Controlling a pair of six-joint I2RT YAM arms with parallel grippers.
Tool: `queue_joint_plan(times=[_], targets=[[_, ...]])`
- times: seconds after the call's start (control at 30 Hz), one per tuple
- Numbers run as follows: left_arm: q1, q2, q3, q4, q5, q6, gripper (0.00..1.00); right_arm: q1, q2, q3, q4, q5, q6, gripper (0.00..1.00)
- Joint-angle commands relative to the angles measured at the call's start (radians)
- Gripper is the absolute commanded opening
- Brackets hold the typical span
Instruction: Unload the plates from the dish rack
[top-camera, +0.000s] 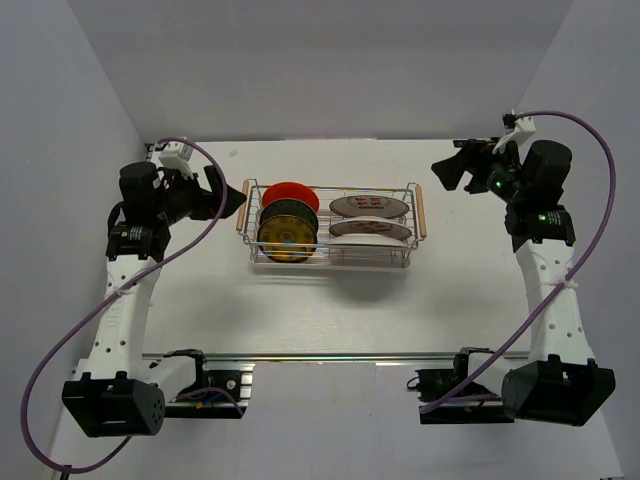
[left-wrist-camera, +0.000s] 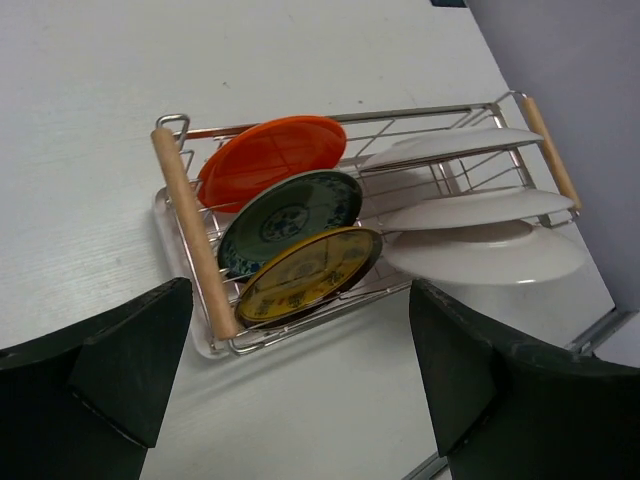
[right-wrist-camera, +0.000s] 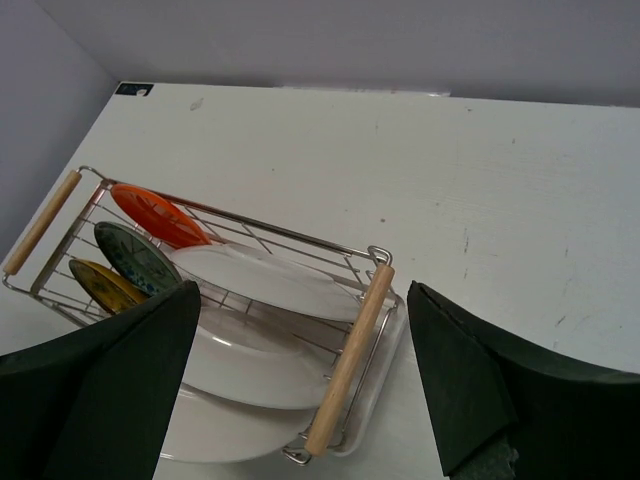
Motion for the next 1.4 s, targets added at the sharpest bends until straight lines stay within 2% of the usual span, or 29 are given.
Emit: queue_joint_plan(times=[0.0,0.17,0.3,0.43,0.6,0.7,0.73,0.77,0.8,0.83,0.9,0.97,1.03,1.37], targets=[[-0.004,-0.019,0.067,0.031,0.142,0.071,0.98,-0.002,0.017,0.046,-0.049,-0.013,-0.041,0.89],[-0.004,0.068,0.142,0.051,0.282,0.148,0.98,-0.002,0.026,0.034,-0.026,0.005,-0.098,0.89],[-0.022,0.209,0.246,0.022,0.421,0.238,0.98,-0.004,0.069,0.075,-0.048,-0.012,-0.136,0.89],[-0.064,0.32,0.435,0.018,0.406,0.301,0.98,-0.004,0.136,0.167,-0.123,-0.05,-0.199,0.89],[-0.155,0.541,0.701,-0.165,0.405,0.531,0.98,-0.004,0.262,0.281,-0.279,-0.081,-0.294,0.89],[-0.2,0.68,0.89,-0.376,0.392,0.733,0.98,-0.002,0.32,0.321,-0.341,-0.058,-0.306,0.89],[-0.232,0.711,0.985,-0.522,0.383,0.808,0.98,-0.002,0.332,0.33,-0.353,-0.053,-0.308,0.89],[-0.246,0.74,1.013,-0.588,0.356,0.932,0.98,-0.002,0.345,0.345,-0.365,-0.052,-0.306,0.89],[-0.257,0.762,1.025,-0.628,0.343,0.973,0.97,-0.002,0.365,0.351,-0.393,-0.038,-0.305,0.89],[-0.266,0.768,1.021,-0.7,0.368,1.083,0.96,-0.004,0.372,0.358,-0.404,-0.029,-0.303,0.89],[-0.266,0.776,0.995,-0.822,0.427,1.212,0.95,-0.002,0.392,0.365,-0.431,0.01,-0.308,0.89],[-0.275,0.766,0.914,-0.837,0.438,1.289,0.94,-0.002,0.403,0.38,-0.444,0.034,-0.314,0.89],[-0.306,0.742,0.821,-0.779,0.394,1.263,0.93,-0.002,0.415,0.391,-0.448,0.056,-0.312,0.89],[-0.361,0.624,0.581,-0.656,0.273,1.263,0.9,-0.002,0.451,0.416,-0.448,0.053,-0.322,0.89]])
